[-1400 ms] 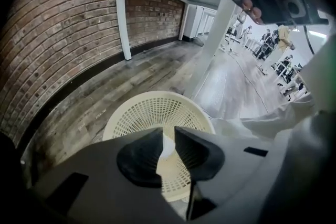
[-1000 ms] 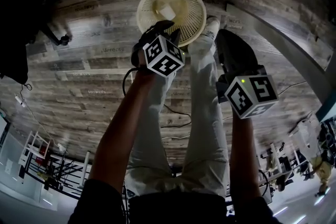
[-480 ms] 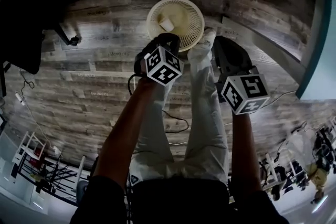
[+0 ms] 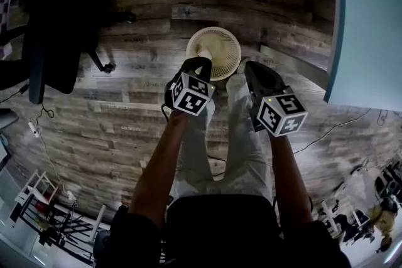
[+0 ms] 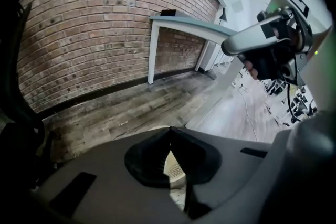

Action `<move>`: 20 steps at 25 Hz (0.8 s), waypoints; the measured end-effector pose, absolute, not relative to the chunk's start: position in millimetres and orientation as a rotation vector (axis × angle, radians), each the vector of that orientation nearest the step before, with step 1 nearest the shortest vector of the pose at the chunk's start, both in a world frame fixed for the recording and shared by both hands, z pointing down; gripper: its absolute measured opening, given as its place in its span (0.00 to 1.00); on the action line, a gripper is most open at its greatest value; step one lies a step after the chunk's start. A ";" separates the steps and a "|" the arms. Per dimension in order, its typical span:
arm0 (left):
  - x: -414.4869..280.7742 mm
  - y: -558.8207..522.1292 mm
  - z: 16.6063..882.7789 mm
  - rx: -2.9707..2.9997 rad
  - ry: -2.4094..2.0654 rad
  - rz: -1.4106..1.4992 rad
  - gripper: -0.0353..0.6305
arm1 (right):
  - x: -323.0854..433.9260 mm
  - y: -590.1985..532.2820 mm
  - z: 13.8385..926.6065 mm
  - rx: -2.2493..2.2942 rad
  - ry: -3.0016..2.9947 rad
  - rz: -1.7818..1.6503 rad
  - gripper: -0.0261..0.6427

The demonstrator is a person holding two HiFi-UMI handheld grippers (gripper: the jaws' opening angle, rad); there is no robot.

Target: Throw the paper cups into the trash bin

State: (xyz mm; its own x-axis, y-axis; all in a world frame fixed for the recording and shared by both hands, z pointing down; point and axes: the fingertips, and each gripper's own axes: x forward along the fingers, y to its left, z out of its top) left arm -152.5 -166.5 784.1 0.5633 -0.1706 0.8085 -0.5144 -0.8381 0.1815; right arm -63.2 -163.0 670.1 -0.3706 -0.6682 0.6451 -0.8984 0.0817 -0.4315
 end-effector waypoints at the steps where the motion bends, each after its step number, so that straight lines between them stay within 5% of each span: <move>1: -154.5 -169.7 772.8 2.407 -0.568 1.165 0.07 | -63.9 -165.8 660.7 1.564 -2.089 1.159 0.05; 20: -203.7 -164.3 588.2 2.440 -0.711 0.929 0.07 | -86.8 -184.1 501.3 1.528 -2.198 0.891 0.05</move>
State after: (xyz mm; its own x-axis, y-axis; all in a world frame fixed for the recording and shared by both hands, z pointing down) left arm -203.7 -164.3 588.2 0.6434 -0.3071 0.7012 -0.5966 -0.7751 0.2080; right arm -86.8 -184.1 501.3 -0.3772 -0.7230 0.5788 -0.9219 0.2336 -0.3090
